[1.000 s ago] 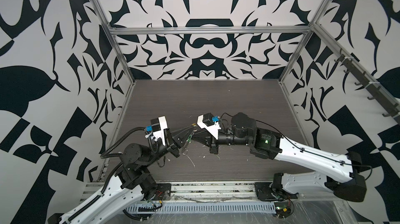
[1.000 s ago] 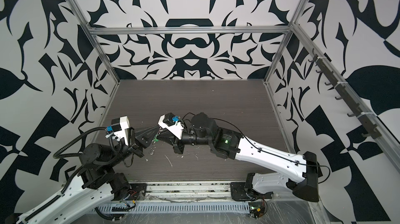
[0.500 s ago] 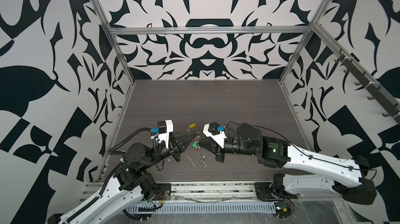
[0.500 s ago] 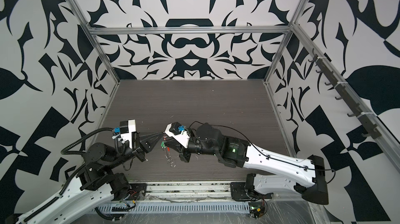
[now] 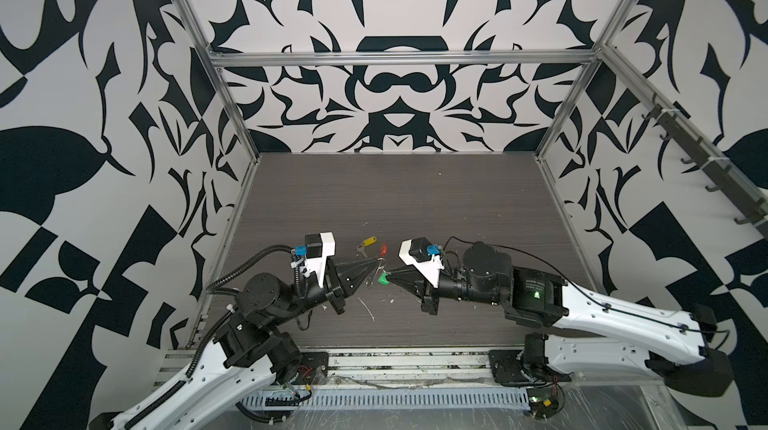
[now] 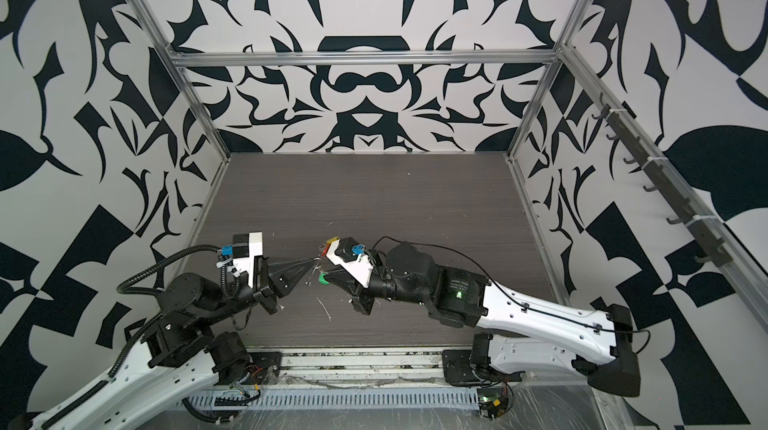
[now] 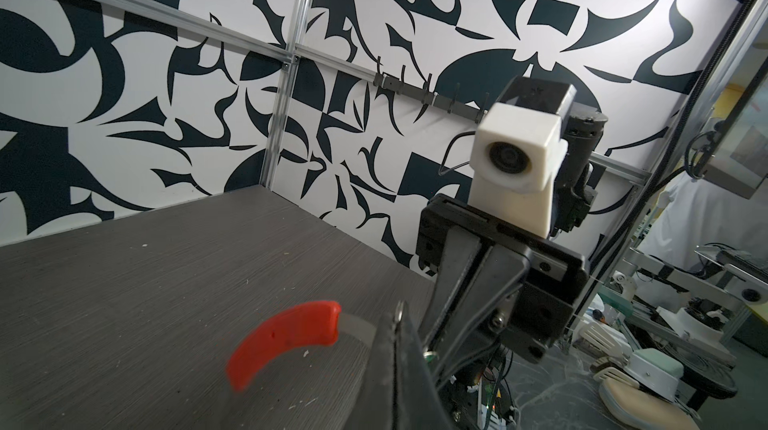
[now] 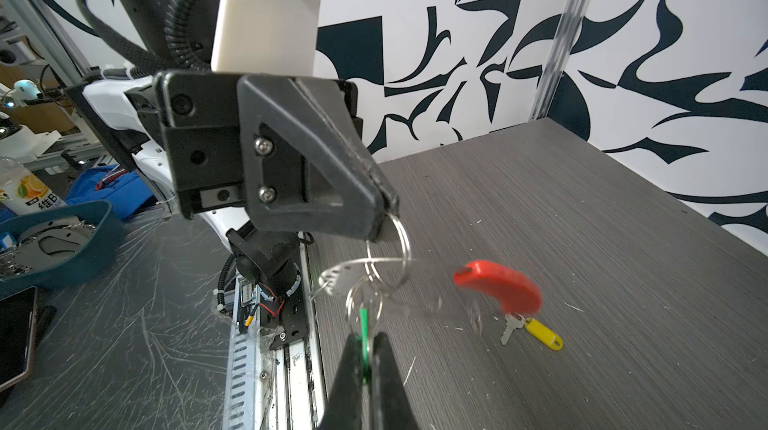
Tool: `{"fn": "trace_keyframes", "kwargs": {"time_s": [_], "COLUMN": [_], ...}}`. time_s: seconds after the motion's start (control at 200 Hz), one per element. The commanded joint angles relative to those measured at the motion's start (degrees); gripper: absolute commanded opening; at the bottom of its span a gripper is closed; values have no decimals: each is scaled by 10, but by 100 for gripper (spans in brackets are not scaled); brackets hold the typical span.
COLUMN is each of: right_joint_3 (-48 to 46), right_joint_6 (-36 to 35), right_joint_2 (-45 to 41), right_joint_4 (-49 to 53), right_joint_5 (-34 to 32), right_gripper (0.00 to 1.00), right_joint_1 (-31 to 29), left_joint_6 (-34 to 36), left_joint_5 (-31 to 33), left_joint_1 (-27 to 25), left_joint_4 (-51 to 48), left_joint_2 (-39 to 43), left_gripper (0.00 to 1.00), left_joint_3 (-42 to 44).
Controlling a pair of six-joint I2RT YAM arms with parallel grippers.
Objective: Remove the keys from the keyring
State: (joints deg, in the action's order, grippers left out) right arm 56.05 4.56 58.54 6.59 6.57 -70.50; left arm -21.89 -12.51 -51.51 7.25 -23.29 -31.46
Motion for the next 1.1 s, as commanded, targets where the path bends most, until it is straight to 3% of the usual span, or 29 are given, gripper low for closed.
{"fn": "trace_keyframes", "kwargs": {"time_s": [0.0, 0.145, 0.24, 0.645, 0.71, 0.86, 1.095], "right_joint_3": [-4, -7, -7, -10, 0, 1, 5], "right_joint_6": [7, 7, -1, -35, -20, 92, 144], "right_joint_2": [-10, -15, -27, -80, -67, -26, 16], "right_joint_4": [27, 28, 26, -96, -105, -179, -223], "right_joint_5": [1, -2, -2, 18, 70, 241, 306], "right_gripper": [3, 23, 30, 46, 47, 49, 50], "right_joint_1": [-4, -4, -4, 2, 31, 137, 157], "left_joint_6": [8, 10, 11, 9, 8, 7, 4], "left_joint_5": [7, 0, -1, -5, -5, -11, -15], "left_joint_1": [3, 3, 3, 3, 3, 3, 3], "left_joint_4": [21, -1, -14, -44, -44, -43, -40], "left_joint_2": [7, -1, -7, -10, -10, -9, -9], "left_gripper": [0, 0, 0, 0, 0, 0, 0], "left_joint_3": [-34, -50, -58, -67, -67, -67, -65]}}
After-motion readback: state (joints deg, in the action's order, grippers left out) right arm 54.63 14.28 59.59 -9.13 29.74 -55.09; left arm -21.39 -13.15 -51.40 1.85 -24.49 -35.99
